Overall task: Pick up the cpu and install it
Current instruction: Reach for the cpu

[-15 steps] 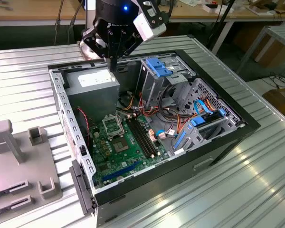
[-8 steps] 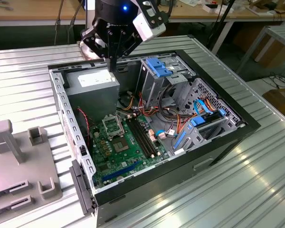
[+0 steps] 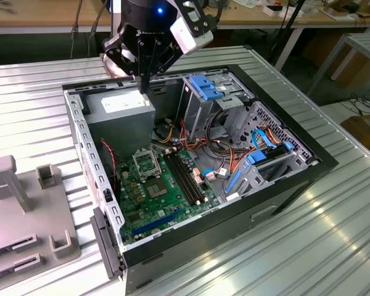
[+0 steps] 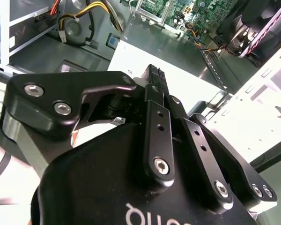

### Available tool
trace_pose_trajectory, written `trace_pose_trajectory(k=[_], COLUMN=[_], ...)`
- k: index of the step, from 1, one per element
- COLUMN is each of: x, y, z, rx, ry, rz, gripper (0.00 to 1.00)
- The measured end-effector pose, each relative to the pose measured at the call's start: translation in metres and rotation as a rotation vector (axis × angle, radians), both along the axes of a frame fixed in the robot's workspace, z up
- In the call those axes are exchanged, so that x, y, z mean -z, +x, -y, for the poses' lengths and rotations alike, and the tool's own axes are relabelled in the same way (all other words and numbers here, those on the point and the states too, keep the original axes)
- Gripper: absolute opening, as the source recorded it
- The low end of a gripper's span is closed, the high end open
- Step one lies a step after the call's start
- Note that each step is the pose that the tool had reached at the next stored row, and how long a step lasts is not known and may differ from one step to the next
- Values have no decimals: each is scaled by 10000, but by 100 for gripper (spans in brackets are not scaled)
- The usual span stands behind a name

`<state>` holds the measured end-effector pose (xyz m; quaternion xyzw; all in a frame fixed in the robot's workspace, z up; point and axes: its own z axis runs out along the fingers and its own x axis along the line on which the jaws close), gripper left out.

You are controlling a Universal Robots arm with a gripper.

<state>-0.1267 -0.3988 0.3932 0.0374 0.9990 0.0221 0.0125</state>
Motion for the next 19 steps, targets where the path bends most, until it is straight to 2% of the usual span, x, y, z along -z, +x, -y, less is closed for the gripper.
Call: trace_pose_trajectory(k=[19], x=[2], y=[-153], z=[0], rx=[0], ry=[1], rz=[0], gripper=[11])
